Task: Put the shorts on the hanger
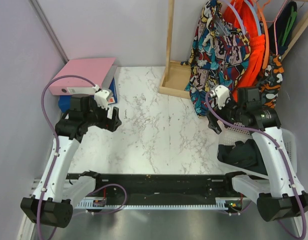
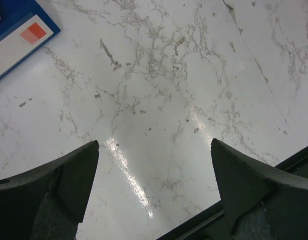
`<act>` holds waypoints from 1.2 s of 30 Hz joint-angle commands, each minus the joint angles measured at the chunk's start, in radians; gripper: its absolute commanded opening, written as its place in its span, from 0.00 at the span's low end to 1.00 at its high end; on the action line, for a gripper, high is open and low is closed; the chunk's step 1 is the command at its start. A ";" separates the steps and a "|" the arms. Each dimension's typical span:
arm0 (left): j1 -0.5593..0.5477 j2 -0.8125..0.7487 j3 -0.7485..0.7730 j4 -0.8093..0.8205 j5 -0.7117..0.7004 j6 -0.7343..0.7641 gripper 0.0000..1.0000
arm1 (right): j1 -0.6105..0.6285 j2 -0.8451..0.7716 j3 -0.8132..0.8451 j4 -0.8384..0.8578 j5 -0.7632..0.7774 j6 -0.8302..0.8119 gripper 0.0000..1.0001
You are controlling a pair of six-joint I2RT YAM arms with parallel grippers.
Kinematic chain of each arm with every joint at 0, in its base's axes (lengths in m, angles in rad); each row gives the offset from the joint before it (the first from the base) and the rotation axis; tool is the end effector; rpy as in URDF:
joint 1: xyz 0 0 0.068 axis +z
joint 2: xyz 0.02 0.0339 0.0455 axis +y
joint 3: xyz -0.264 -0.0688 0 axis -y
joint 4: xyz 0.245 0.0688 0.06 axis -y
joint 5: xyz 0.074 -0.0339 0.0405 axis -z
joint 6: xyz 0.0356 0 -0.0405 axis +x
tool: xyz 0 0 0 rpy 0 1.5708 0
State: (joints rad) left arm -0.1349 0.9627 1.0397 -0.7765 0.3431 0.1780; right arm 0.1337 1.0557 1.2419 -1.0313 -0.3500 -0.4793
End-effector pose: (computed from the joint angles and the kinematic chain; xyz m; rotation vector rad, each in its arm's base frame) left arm 0.1878 -0.0376 0.3396 0.5275 2.1845 -0.3655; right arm 0.1876 0.0375 0.3672 -0.8629 2.2017 0.2569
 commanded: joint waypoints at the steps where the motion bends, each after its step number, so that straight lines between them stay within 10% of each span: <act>1: 0.000 0.010 0.040 0.008 0.022 0.083 1.00 | 0.003 0.004 0.105 -0.226 0.066 -0.164 0.98; 10: -0.003 0.070 0.077 0.009 0.059 0.106 1.00 | -0.017 -0.025 -0.065 -0.328 0.281 -0.249 0.98; 18: -0.003 0.061 0.043 0.043 0.047 0.100 1.00 | -0.089 0.047 -0.254 -0.268 0.174 -0.210 0.98; 32: -0.003 0.070 0.036 0.077 0.045 0.097 1.00 | -0.129 0.213 -0.280 -0.239 0.054 -0.196 0.70; 36: -0.003 0.070 0.039 0.079 0.042 0.095 1.00 | -0.131 0.267 -0.249 -0.265 0.011 -0.189 0.33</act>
State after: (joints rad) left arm -0.1352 1.0344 1.0737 -0.7437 0.3752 0.2462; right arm 0.0082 1.2903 0.9363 -1.2842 -0.2680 -0.6693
